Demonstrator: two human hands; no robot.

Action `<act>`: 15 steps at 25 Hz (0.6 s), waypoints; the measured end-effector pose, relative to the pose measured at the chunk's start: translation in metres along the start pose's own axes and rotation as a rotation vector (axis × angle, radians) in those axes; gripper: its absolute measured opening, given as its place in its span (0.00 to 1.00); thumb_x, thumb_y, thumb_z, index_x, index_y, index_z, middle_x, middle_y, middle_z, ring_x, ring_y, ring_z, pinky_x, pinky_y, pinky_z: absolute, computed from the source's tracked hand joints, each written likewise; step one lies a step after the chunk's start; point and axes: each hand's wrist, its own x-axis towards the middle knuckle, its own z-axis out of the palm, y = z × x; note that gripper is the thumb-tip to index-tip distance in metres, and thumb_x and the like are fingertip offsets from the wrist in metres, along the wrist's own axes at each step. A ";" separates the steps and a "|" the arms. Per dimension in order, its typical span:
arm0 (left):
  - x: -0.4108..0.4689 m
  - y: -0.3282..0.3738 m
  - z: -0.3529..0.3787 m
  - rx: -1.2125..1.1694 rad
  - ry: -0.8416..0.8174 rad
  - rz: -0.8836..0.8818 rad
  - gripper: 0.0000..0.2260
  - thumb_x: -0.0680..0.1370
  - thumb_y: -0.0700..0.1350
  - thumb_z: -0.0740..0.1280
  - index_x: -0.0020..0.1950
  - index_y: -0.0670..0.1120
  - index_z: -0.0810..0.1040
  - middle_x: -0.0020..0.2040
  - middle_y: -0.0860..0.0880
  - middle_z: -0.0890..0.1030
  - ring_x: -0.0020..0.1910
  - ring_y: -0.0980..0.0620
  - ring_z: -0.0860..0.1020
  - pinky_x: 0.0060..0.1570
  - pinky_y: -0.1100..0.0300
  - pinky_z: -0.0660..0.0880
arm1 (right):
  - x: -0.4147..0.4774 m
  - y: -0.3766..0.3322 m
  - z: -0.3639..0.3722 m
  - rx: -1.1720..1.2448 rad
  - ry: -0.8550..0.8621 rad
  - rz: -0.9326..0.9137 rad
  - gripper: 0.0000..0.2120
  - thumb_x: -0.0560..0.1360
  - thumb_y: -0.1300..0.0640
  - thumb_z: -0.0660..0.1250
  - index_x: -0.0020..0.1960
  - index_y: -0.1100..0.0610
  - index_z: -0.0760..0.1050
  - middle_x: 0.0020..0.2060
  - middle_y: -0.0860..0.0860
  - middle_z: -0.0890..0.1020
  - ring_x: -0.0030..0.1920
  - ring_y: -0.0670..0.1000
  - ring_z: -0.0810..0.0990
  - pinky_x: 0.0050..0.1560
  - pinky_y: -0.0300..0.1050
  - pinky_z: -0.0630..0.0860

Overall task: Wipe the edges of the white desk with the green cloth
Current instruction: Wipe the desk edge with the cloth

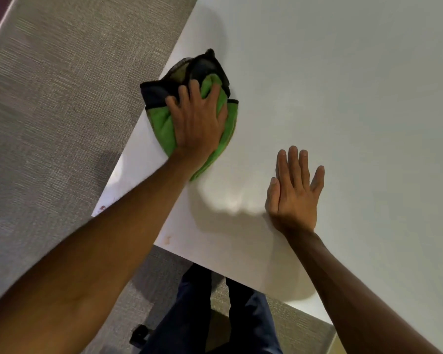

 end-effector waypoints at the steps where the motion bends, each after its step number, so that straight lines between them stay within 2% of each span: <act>1: -0.016 0.004 -0.001 -0.013 0.019 0.037 0.17 0.80 0.57 0.59 0.64 0.50 0.74 0.57 0.40 0.78 0.54 0.39 0.76 0.56 0.41 0.71 | -0.001 0.000 0.000 0.004 -0.009 0.002 0.28 0.85 0.50 0.43 0.84 0.54 0.48 0.85 0.53 0.49 0.85 0.56 0.47 0.82 0.68 0.47; 3: -0.074 0.015 -0.009 -0.060 0.015 0.163 0.16 0.80 0.56 0.60 0.63 0.51 0.75 0.55 0.40 0.77 0.51 0.39 0.75 0.55 0.42 0.70 | -0.001 0.001 0.000 0.000 -0.014 0.004 0.28 0.85 0.49 0.42 0.85 0.54 0.47 0.85 0.53 0.48 0.85 0.56 0.46 0.82 0.68 0.46; 6: -0.156 0.010 -0.024 -0.184 -0.054 0.441 0.17 0.80 0.57 0.61 0.64 0.50 0.77 0.50 0.40 0.75 0.47 0.41 0.73 0.54 0.43 0.71 | -0.001 0.002 -0.001 0.000 -0.019 -0.007 0.29 0.85 0.50 0.43 0.85 0.55 0.47 0.85 0.53 0.48 0.85 0.56 0.46 0.81 0.69 0.47; 8: -0.169 0.001 -0.027 -0.241 -0.031 0.619 0.17 0.81 0.57 0.62 0.63 0.49 0.79 0.47 0.41 0.77 0.43 0.42 0.73 0.50 0.44 0.71 | 0.000 0.003 0.000 0.003 -0.020 -0.007 0.29 0.85 0.50 0.42 0.85 0.55 0.47 0.85 0.53 0.48 0.85 0.56 0.46 0.81 0.69 0.47; 10: -0.153 -0.006 -0.021 -0.195 -0.017 0.687 0.16 0.80 0.57 0.64 0.63 0.50 0.78 0.48 0.41 0.77 0.44 0.41 0.73 0.48 0.45 0.71 | -0.001 0.003 0.000 0.008 -0.007 -0.014 0.29 0.85 0.50 0.42 0.85 0.55 0.47 0.85 0.53 0.48 0.85 0.56 0.46 0.81 0.69 0.47; 12: -0.118 -0.004 -0.009 -0.086 -0.005 0.494 0.16 0.78 0.56 0.66 0.64 0.52 0.77 0.54 0.40 0.78 0.50 0.40 0.75 0.54 0.42 0.72 | -0.001 0.003 0.002 0.006 0.016 -0.020 0.28 0.85 0.50 0.42 0.84 0.55 0.48 0.85 0.53 0.50 0.85 0.56 0.47 0.81 0.69 0.48; 15: -0.045 -0.006 -0.001 0.020 -0.017 0.076 0.18 0.81 0.57 0.60 0.65 0.50 0.76 0.60 0.38 0.78 0.56 0.37 0.77 0.59 0.40 0.72 | -0.002 0.004 0.007 -0.003 0.056 -0.023 0.28 0.86 0.50 0.43 0.84 0.56 0.50 0.84 0.54 0.52 0.84 0.58 0.50 0.81 0.70 0.49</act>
